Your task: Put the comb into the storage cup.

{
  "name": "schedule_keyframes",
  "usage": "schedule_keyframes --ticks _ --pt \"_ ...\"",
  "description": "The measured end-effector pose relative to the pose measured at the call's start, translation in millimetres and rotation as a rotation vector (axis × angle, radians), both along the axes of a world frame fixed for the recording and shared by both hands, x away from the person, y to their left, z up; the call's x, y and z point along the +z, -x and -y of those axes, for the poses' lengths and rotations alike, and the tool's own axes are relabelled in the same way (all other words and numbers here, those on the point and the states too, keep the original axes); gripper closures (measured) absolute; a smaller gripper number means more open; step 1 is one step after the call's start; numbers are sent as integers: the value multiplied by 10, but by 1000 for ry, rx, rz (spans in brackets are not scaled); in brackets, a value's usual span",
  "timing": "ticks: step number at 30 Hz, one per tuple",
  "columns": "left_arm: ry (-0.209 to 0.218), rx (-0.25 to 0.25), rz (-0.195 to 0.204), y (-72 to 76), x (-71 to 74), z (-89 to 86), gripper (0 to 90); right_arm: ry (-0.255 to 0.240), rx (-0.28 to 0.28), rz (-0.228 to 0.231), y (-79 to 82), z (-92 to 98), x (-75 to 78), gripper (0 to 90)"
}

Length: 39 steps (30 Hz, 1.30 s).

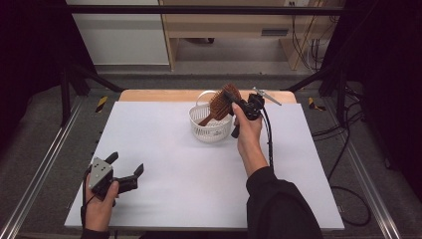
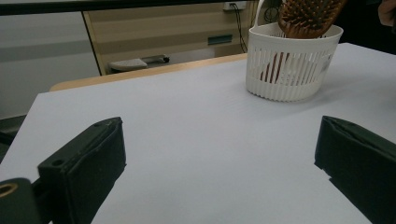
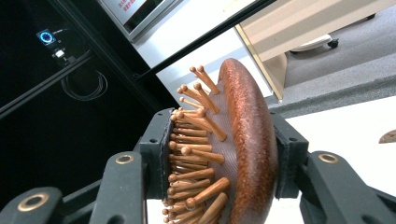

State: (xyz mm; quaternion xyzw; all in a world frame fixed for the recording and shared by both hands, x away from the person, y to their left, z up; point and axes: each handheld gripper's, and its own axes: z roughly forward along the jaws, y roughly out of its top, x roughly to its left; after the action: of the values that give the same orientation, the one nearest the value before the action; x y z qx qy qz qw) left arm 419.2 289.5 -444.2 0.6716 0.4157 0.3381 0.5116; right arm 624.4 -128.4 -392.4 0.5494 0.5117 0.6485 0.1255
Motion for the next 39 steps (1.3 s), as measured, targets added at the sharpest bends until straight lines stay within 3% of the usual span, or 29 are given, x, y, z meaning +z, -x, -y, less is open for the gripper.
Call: schedule_keyframes --ticks 39 --pt "-2 -7 -3 -1 -5 10 18 2 4 -29 -62 87 -79 479"
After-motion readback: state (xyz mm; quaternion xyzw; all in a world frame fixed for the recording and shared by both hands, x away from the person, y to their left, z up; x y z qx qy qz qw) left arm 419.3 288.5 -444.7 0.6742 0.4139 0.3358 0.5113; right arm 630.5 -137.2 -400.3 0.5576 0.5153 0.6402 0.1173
